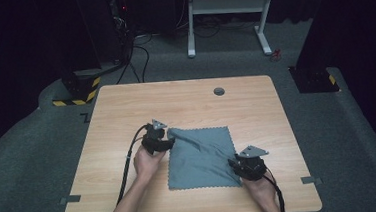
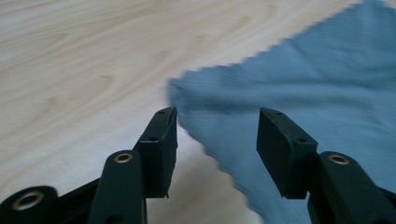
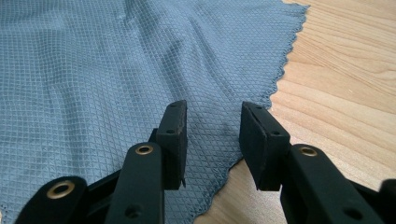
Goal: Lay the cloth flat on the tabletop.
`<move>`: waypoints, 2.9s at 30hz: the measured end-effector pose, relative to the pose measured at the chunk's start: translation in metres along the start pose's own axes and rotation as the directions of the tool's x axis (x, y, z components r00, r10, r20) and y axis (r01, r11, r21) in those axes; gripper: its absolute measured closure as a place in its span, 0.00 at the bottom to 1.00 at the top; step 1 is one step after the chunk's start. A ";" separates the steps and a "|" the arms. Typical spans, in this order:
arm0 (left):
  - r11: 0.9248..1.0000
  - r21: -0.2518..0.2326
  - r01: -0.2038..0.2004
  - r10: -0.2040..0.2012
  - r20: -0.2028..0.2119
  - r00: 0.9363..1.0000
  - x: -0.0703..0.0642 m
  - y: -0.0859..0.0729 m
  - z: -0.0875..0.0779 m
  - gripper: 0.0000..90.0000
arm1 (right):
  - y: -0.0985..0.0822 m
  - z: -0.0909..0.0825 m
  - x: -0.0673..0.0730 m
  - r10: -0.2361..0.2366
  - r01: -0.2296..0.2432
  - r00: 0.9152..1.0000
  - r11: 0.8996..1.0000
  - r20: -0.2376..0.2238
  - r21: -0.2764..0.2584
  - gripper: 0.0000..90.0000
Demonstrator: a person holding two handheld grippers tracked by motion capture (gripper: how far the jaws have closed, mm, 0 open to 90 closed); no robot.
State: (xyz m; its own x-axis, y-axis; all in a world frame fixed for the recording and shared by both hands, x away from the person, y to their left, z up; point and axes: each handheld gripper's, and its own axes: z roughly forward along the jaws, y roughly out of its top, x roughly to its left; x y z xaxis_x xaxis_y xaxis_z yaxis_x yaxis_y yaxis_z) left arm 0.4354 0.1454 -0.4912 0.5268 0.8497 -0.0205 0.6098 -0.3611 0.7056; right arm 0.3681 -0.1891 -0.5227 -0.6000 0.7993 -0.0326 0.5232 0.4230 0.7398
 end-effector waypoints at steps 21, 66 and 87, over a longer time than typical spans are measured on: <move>0.996 -0.076 -0.050 0.051 0.007 0.999 -0.029 -0.059 -0.009 0.43 | 0.039 0.013 -0.034 0.080 -0.079 0.996 0.997 -0.027 0.015 0.64; 0.997 -0.072 -0.024 0.024 0.000 1.000 -0.029 -0.060 -0.009 0.37 | 0.049 0.019 -0.035 0.043 -0.042 0.998 0.999 -0.045 0.029 0.79; 0.995 -0.065 -0.077 0.080 0.046 0.996 -0.036 -0.077 -0.026 0.31 | -0.010 -0.015 0.000 -0.058 0.059 0.996 0.998 -0.074 0.015 0.73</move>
State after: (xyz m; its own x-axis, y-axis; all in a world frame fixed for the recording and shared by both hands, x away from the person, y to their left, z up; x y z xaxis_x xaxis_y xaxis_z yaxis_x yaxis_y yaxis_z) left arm 0.3547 0.1527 -0.5267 0.6009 0.7993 0.0037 0.5274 -0.4000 0.7496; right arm 0.3542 -0.1996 -0.5203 -0.6722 0.7399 -0.0256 0.4959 0.4756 0.7266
